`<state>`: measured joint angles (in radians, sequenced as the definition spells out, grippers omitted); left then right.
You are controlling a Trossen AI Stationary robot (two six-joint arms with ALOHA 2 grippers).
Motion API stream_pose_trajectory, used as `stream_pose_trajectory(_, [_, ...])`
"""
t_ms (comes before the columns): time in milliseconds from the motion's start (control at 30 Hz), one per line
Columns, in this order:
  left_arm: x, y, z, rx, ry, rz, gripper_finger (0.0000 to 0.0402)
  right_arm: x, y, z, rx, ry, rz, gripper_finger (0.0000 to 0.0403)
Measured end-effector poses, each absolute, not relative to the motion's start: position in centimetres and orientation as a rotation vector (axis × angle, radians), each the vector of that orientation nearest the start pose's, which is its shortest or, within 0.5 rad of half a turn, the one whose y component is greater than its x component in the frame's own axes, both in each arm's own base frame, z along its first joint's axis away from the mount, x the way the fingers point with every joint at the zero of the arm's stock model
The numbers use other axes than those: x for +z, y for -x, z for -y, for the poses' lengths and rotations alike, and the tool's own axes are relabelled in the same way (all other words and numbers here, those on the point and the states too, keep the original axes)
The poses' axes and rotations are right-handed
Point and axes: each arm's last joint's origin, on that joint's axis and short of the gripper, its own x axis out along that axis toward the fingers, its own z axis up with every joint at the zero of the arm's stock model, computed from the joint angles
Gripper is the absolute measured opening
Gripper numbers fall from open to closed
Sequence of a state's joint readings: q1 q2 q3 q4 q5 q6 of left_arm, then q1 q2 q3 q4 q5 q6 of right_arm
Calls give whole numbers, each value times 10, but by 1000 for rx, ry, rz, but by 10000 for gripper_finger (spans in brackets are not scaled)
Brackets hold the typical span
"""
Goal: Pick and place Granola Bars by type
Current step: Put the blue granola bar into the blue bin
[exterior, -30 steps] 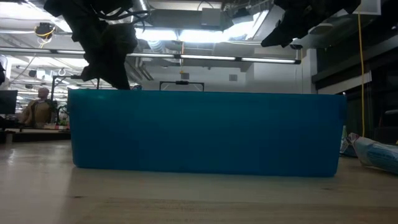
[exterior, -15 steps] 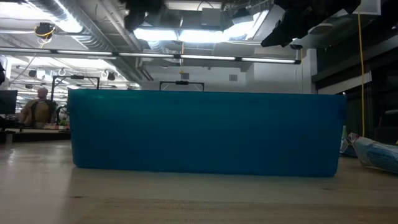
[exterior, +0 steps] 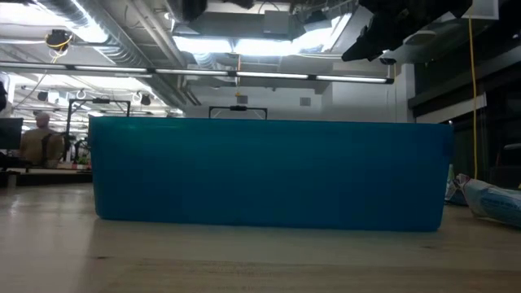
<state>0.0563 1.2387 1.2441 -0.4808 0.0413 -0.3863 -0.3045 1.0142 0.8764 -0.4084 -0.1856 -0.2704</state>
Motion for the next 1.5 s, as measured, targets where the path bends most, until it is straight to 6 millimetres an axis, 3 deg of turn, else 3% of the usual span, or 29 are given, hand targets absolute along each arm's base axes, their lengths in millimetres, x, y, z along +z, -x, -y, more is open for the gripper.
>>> stream_pose_trajectory(267, [378, -293, -10, 20, 335, -544, 1, 303, -205, 59, -43, 131, -541, 44])
stream_pose_trajectory(467, [366, -300, 12, -73, 359, -631, 1, 303, -205, 59, -43, 131, -541, 44])
stream_pose_trajectory(767, [317, -322, 56, -89, 405, -905, 1, 306, -207, 59, -28, 213, -514, 44])
stream_pose_trajectory(1000, [271, -346, 75, -72, 397, -1060, 1, 309, -208, 60, -21, 279, -480, 44])
stream_pose_trajectory(1233, [233, -363, 74, -87, 326, -1163, 1, 310, -209, 60, -23, 281, -471, 44])
stream_pose_trajectory(1500, [214, -370, 62, -118, 241, -1206, 1, 310, -209, 60, -24, 280, -472, 44])
